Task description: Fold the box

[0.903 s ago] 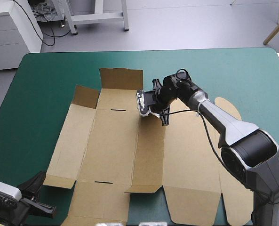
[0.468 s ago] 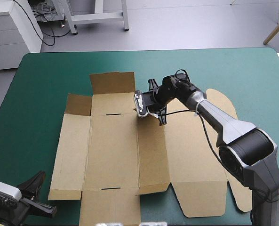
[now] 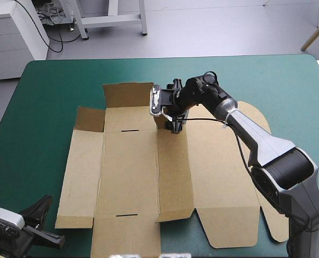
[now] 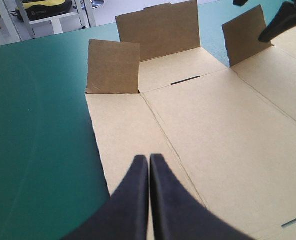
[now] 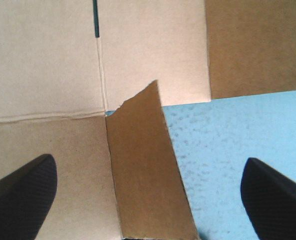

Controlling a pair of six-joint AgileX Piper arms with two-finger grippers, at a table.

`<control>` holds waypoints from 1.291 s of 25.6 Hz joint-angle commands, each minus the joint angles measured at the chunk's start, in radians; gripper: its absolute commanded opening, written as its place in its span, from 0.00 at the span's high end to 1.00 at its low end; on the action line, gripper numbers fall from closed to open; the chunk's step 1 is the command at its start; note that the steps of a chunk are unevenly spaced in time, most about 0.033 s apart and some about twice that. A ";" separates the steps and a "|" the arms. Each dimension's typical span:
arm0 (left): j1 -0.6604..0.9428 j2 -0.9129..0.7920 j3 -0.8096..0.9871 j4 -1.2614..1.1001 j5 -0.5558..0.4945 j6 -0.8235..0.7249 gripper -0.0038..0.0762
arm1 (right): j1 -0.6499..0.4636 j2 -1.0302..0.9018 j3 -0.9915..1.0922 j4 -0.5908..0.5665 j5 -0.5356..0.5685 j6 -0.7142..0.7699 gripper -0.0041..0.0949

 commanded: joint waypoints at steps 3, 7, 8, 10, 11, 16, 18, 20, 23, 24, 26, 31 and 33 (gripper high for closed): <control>-0.002 -0.017 -0.022 0.007 -0.076 -0.010 0.96 | 0.002 -0.122 -0.117 -0.015 0.078 0.306 0.01; -0.002 -0.017 -0.022 0.007 -0.076 -0.010 0.96 | 0.002 -0.150 -0.138 -0.071 0.112 0.504 0.01; -0.002 -0.017 -0.022 0.007 -0.076 -0.010 0.96 | 0.002 -0.156 -0.138 -0.086 0.112 0.556 0.02; -0.002 -0.017 -0.022 0.005 -0.076 -0.010 0.96 | 0.002 -0.162 -0.138 -0.115 0.106 0.657 0.08; -0.002 -0.017 -0.022 0.001 -0.076 -0.010 0.96 | 0.002 -0.167 -0.138 -0.131 0.104 0.720 0.14; -0.002 -0.017 -0.022 0.000 -0.076 -0.010 0.92 | 0.002 -0.186 -0.138 -0.237 0.139 0.961 0.75; -0.002 -0.017 -0.022 0.000 -0.076 -0.010 0.84 | 0.000 -0.195 -0.138 -0.310 0.171 1.045 0.98; -0.002 -0.017 -0.022 0.000 -0.076 -0.010 0.70 | -0.007 -0.210 -0.138 -0.370 0.221 1.117 0.96; -0.002 -0.017 -0.022 0.000 -0.076 -0.010 0.42 | -0.034 -0.246 -0.114 -0.360 0.272 1.121 0.96; -0.002 -0.017 -0.022 0.000 -0.076 -0.010 0.25 | -0.051 -0.288 -0.077 -0.356 0.272 1.145 0.96; -0.002 -0.017 -0.022 0.000 -0.076 -0.010 0.13 | -0.061 -0.375 0.015 -0.356 0.222 1.158 0.96; -0.002 -0.017 -0.022 0.000 -0.076 -0.010 0.14 | -0.061 -0.678 0.394 -0.369 0.090 1.197 0.96; -0.002 -0.017 -0.022 0.000 -0.077 -0.010 0.14 | -0.061 -0.814 0.561 -0.367 0.036 1.202 0.96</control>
